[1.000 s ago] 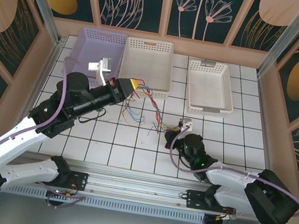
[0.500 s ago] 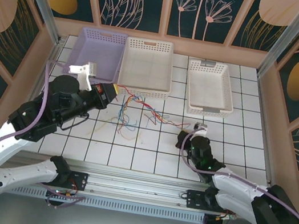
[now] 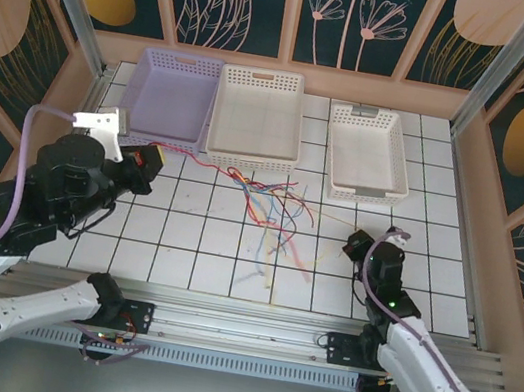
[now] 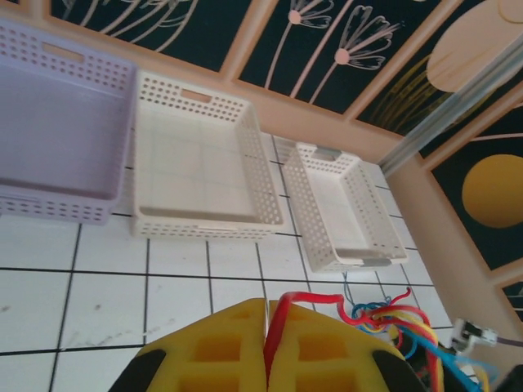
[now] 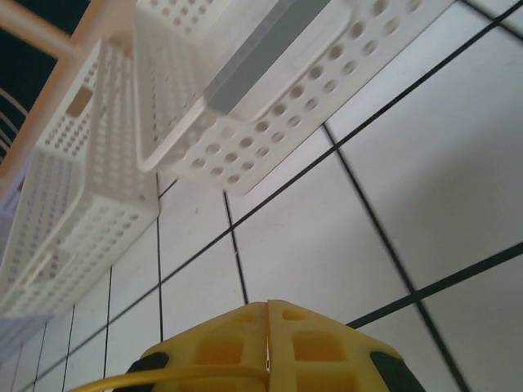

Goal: Untangle the cables

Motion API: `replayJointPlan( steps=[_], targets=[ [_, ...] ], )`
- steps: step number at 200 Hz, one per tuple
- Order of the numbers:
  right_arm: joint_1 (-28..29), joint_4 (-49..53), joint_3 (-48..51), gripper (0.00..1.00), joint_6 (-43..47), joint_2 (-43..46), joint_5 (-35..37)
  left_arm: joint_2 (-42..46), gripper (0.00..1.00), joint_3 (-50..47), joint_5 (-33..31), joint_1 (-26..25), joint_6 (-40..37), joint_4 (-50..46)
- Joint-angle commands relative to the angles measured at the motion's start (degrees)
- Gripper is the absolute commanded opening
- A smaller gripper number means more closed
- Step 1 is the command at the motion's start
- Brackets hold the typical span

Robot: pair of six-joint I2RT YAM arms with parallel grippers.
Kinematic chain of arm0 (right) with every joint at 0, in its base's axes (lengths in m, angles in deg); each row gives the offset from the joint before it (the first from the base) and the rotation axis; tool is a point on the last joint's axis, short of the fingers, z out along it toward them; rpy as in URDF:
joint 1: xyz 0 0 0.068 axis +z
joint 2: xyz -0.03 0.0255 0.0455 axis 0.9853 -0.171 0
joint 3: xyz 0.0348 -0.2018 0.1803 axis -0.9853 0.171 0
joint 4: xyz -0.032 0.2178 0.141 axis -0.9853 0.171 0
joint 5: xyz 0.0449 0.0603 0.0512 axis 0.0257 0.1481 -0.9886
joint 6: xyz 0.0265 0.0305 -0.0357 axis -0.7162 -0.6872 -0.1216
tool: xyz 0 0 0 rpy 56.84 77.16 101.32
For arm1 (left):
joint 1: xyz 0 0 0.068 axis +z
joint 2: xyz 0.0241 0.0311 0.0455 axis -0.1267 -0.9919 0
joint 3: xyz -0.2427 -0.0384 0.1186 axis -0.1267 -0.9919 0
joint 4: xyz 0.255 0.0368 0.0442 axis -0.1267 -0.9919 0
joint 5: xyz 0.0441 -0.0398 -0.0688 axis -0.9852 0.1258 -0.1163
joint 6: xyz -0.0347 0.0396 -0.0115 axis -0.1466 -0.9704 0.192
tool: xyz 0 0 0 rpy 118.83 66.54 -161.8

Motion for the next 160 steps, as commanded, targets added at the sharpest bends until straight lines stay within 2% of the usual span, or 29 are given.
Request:
replayJointPlan(
  steps=[1,37,66,92,96,160],
  targets=[
    [-5.27,11.47,1.07,0.00,-3.04,2.59,-0.11,1.52,0.00,3.01,-9.48,0.32,-2.88,-1.73],
    [-13.93,17.21,-0.37,0.00,-1.32,7.29,-4.34,2.09,0.00,4.06,-14.07,0.31,-4.73,-3.30],
    [-20.03,21.06,-2.29,0.00,0.42,9.78,-6.34,2.10,0.00,3.09,-14.86,0.26,-5.47,-3.10],
    [-24.09,25.23,-5.82,0.00,2.69,11.94,-6.35,2.39,0.00,2.10,-17.06,0.33,-6.31,-3.11],
    [-24.72,25.38,-6.03,0.00,2.85,12.10,-8.20,2.53,0.00,2.13,-17.25,0.33,-6.31,-3.25],
    [-32.56,28.48,-7.58,0.00,1.09,13.15,-10.34,4.92,0.00,1.50,-21.57,0.28,-6.85,-4.52]
  ],
)
